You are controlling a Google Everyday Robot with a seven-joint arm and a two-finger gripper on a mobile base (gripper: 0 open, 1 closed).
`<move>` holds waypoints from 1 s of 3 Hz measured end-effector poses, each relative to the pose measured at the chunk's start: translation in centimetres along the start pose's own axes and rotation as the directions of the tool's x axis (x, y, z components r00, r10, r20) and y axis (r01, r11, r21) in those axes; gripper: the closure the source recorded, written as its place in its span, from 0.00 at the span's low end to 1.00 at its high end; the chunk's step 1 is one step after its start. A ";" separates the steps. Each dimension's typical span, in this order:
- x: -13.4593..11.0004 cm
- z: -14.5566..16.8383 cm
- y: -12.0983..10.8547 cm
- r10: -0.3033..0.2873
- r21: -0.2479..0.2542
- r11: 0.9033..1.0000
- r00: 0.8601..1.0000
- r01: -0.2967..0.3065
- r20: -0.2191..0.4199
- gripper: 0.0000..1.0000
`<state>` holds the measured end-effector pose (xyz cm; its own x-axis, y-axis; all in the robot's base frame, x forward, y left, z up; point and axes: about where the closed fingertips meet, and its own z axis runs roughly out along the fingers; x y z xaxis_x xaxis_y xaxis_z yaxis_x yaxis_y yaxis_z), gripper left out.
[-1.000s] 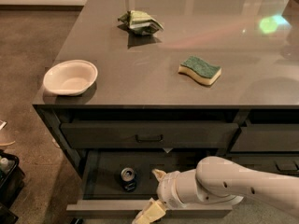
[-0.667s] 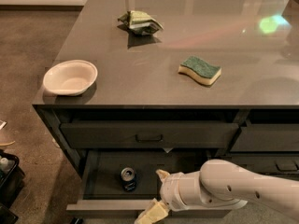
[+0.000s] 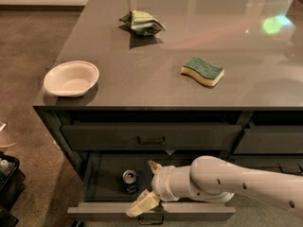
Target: Pick pepsi can from middle drawer and place on counter
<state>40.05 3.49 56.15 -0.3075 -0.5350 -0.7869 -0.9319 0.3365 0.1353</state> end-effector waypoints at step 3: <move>1.9 3.9 -5.9 -0.050 0.115 0.992 0.999 0.051 -0.012 0.00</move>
Offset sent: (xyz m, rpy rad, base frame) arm 0.0391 -0.0069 -0.0507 -0.0623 -0.0453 -0.0472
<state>45.73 3.54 51.51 -0.2631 -0.5602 -0.7855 -0.9179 0.3961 0.0250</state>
